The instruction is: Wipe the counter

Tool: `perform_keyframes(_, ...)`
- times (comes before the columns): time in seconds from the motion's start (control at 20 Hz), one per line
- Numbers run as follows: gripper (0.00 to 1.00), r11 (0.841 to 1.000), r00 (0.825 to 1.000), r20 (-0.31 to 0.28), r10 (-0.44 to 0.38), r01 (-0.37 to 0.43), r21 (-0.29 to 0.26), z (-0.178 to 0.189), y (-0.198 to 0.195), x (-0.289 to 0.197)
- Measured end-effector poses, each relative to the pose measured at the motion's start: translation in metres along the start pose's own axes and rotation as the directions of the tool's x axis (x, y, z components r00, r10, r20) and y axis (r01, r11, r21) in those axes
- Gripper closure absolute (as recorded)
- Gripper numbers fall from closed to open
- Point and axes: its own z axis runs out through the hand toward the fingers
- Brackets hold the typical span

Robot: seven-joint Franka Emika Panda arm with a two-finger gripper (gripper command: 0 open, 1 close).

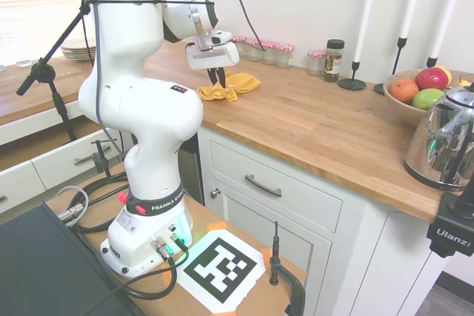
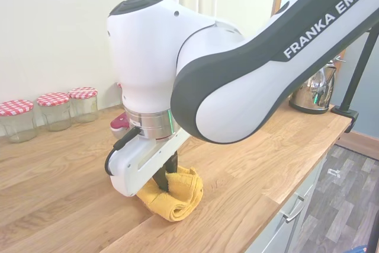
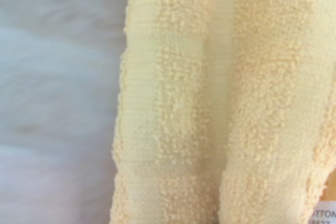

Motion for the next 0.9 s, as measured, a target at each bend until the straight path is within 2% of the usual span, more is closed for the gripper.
perform_keyframes(0.2,1.00,1.000,1.000,-0.002,-0.014,0.014,-0.003,-0.002,-0.003,-0.009)
perform_keyframes(0.45,1.00,1.000,0.999,0.027,0.021,-0.021,0.001,0.000,0.002,0.004)
perform_keyframes(0.9,1.00,0.992,0.985,0.127,0.118,-0.123,0.032,0.032,0.071,0.113)
